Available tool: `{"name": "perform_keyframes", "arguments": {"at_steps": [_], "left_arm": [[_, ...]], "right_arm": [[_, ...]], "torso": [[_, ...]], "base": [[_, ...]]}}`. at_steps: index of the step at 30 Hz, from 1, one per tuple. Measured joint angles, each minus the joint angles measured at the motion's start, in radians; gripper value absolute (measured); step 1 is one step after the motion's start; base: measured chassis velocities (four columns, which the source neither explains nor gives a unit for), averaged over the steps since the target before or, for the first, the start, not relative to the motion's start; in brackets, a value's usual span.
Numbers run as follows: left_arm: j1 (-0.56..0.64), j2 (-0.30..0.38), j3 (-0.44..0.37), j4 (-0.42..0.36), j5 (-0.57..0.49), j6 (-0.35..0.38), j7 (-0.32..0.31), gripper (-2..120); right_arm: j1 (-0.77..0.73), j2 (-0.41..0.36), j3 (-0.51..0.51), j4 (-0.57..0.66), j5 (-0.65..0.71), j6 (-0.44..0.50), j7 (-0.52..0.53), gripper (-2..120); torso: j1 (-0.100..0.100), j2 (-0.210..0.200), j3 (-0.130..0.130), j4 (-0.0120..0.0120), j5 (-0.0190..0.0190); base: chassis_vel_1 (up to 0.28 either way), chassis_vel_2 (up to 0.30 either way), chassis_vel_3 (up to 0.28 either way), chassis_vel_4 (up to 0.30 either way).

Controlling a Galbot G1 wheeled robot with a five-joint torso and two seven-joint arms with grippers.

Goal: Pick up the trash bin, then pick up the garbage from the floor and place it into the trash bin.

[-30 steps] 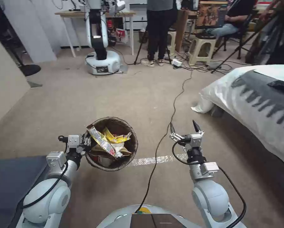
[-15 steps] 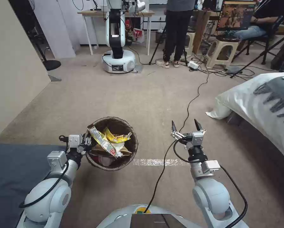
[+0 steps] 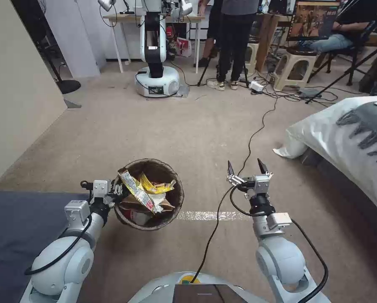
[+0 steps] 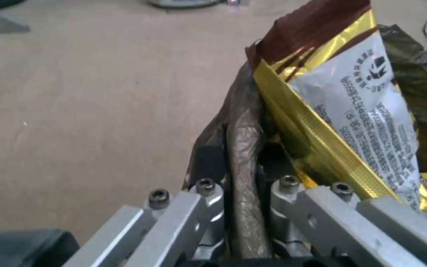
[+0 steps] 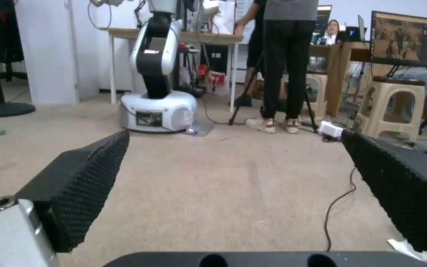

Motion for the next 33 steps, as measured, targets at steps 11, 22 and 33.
{"name": "perform_keyframes", "arguments": {"at_steps": [11, 22, 33], "left_arm": [[-0.008, 0.017, 0.004, -0.009, -0.101, 0.097, -0.106, 5], [-0.020, 0.022, 0.018, 0.040, -0.205, 0.097, -0.211, 5], [-0.039, -0.013, 0.038, 0.116, -0.313, 0.103, -0.288, 5]], "right_arm": [[0.009, 0.002, -0.017, -0.010, 0.000, 0.005, 0.000, 100], [0.022, 0.004, -0.040, -0.015, -0.001, 0.007, 0.000, 100], [0.034, -0.003, -0.077, -0.026, -0.005, 0.006, -0.001, 100]], "torso": [[0.000, 0.000, 0.000, -0.0001, 0.0000], [0.000, 0.000, 0.000, -0.0002, -0.0001], [0.000, 0.000, 0.000, -0.0001, -0.0001]], "base": [[0.000, 0.000, 0.000, 0.000], [0.000, 0.000, 0.000, 0.000], [0.000, 0.000, 0.000, 0.000]]}}
